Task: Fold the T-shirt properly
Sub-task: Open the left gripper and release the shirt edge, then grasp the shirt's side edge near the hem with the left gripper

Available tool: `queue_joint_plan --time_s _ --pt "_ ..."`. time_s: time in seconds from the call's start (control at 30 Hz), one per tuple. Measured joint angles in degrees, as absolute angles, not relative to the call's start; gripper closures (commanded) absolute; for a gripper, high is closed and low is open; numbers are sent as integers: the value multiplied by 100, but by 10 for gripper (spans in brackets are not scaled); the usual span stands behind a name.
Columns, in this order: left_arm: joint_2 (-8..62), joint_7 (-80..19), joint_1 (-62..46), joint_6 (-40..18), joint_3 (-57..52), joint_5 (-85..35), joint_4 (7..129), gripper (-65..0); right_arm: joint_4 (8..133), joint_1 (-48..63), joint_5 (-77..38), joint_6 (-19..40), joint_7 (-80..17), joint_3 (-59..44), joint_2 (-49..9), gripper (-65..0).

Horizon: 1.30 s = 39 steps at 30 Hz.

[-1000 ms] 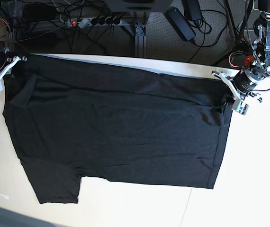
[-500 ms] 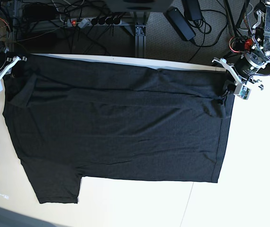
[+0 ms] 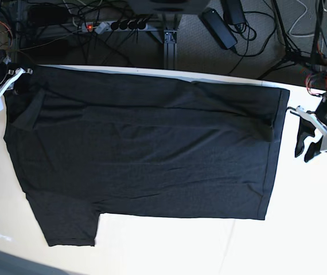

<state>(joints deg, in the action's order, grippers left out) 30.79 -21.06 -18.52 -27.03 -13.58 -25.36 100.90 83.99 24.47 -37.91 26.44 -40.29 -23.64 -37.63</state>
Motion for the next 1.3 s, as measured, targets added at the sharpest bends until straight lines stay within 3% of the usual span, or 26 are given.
queue_joint_plan --time_s 0.13,0.33,0.7,1.13,1.2,1.3 --pt "3162 -2119 -1293 -2720 -1232 -2902 9664 -347 8399 2447 -3789 2644 -4029 -2364 -3763 0" --pt "3131 -2121 126 -2714 -532 -3465 7644 -347 8399 2447 -3747 2644 -4016 -2366 -3763 0" --pt "2668 -3210 2368 -2882 178 -4589 4359 -347 8401 2447 -3662 2644 -4077 -2373 -3763 0" --pt "2025 -3168 3177 -2943 156 -4742 3216 -346 8401 2447 -3774 2644 -4080 -2373 -3760 0" --pt "1925 -3140 3186 -2943 161 -4722 3216 -334 8401 2447 -3774 2644 -4080 -2373 -3763 0" --pt "1855 -3063 3192 -2943 161 -4477 3214 -176 8401 2447 -3774 2644 -4080 -2373 -3763 0"
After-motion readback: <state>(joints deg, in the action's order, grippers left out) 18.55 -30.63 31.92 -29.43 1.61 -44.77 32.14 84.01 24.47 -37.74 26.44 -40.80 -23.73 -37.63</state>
